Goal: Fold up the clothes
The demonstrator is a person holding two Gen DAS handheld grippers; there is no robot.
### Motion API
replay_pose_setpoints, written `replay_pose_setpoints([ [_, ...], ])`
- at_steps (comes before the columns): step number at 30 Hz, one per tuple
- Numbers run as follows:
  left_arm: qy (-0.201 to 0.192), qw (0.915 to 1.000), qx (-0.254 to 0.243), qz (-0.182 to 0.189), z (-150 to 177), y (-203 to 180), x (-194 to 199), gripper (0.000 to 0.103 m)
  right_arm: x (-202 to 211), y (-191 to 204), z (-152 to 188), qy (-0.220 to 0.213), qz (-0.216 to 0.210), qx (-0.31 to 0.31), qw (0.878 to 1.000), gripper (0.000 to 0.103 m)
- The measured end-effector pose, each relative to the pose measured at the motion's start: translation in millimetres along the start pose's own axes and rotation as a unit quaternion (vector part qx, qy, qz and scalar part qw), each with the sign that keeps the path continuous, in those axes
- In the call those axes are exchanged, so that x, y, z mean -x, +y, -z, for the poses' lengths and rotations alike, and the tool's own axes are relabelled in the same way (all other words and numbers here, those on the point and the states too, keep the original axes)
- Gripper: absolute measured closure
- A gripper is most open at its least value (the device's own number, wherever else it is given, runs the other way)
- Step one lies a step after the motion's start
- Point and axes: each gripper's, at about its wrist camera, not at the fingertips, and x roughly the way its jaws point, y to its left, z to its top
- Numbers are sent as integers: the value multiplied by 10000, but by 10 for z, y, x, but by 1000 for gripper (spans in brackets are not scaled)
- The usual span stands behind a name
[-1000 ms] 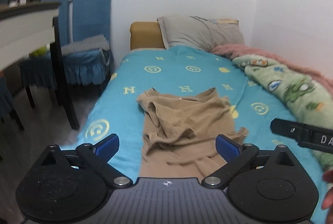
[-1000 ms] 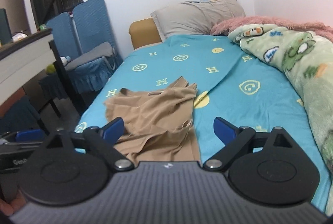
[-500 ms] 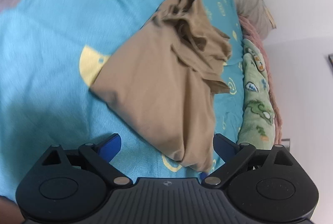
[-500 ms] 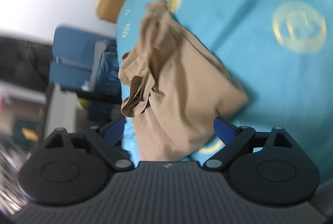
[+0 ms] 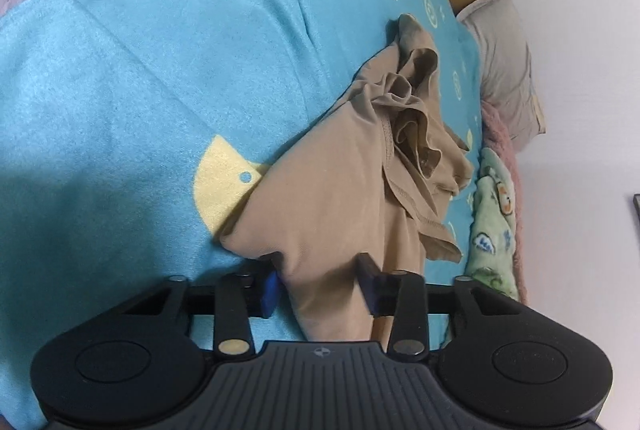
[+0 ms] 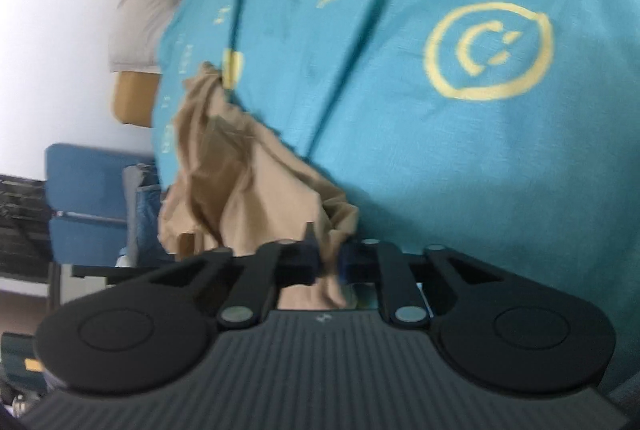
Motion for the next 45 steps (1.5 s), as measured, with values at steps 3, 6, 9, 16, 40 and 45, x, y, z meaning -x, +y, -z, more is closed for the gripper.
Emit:
replay_pose_setpoints([
  [3,-95,9999,-92,85,-1,-27,47,84,109,75,17,-226,-285,290,9989,95],
  [6,-243,9988,-345,249,10,-145,163,90,225,135,26,-396,-537,478,9966,96],
  [9,-415,9959,-600,540,-3,-272,365,93,283,253,-41,-450,-696,488,9954,96],
  [16,-717,9815,-1378,1123,39,-815,1054,94,804,584,-91,-553,-1200,651,9891,96],
  [40,-604,9917,-1042,449,326,-858,1491,94,1408,663,41,-651,-932,813,9902,96],
  [45,-630,9866,-1496,-157,-127,-1272,837,94,737,824,-271,-644,-585,716,9936,96],
])
